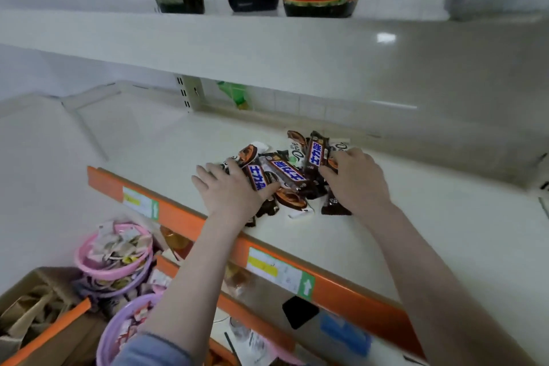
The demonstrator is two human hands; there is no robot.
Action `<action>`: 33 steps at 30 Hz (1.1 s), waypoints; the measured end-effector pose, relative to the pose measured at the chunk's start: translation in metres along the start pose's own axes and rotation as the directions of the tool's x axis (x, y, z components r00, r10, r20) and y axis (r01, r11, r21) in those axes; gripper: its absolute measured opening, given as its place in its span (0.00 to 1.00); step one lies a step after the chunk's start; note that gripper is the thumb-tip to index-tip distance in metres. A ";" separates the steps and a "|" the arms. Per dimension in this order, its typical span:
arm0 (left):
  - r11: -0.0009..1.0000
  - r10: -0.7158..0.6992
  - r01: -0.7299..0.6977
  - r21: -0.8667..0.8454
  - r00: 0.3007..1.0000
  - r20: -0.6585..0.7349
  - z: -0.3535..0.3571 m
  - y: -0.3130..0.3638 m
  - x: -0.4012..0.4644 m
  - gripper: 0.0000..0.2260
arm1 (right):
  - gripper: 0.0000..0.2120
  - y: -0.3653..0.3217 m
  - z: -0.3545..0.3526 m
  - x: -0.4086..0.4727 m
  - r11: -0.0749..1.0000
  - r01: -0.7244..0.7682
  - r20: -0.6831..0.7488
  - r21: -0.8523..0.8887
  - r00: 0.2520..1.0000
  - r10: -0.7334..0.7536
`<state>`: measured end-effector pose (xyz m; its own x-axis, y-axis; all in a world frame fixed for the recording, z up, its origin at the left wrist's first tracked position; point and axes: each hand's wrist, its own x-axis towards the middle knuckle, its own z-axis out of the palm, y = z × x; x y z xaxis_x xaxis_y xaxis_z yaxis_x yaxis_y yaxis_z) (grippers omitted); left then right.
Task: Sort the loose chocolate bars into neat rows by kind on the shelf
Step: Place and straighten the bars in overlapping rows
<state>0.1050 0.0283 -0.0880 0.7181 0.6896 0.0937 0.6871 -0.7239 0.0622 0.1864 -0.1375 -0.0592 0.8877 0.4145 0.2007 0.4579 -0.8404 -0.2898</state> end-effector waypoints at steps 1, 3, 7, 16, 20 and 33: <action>1.000 0.014 -0.014 0.016 1.000 0.015 -0.002 -0.003 0.006 0.50 | 0.19 -0.003 0.003 0.005 1.000 -0.006 0.009 -0.009 1.000 0.006; 0.999 0.041 -0.042 0.031 0.999 0.019 -0.007 -0.006 0.015 0.47 | 0.20 -0.008 0.007 0.015 0.999 -0.024 0.039 -0.035 0.999 0.026; 0.990 0.100 -0.101 0.100 0.995 0.008 -0.012 -0.006 0.019 0.41 | 0.22 -0.021 0.019 0.026 0.994 -0.057 0.069 -0.094 0.996 0.063; 0.975 0.158 -0.178 -0.135 0.976 -0.148 -0.006 -0.013 0.004 0.29 | 0.18 -0.023 0.026 0.036 0.991 -0.136 -0.032 -0.014 0.990 0.135; 0.861 -0.074 0.057 -0.506 0.997 -0.013 -0.010 -0.015 0.040 0.31 | 0.19 -0.025 0.027 0.051 0.985 -0.170 -0.007 -0.010 0.985 0.170; 0.751 -0.198 0.225 -0.621 0.974 0.113 -0.016 -0.010 0.040 0.21 | 0.18 -0.028 0.033 0.060 0.972 -0.181 -0.002 -0.151 0.983 0.183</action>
<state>0.1252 0.0632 -0.0688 0.5757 0.8170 -0.0334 0.6088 -0.4010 0.6845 0.2282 -0.0777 -0.0697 0.9564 0.2529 0.1460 0.2767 -0.9446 -0.1765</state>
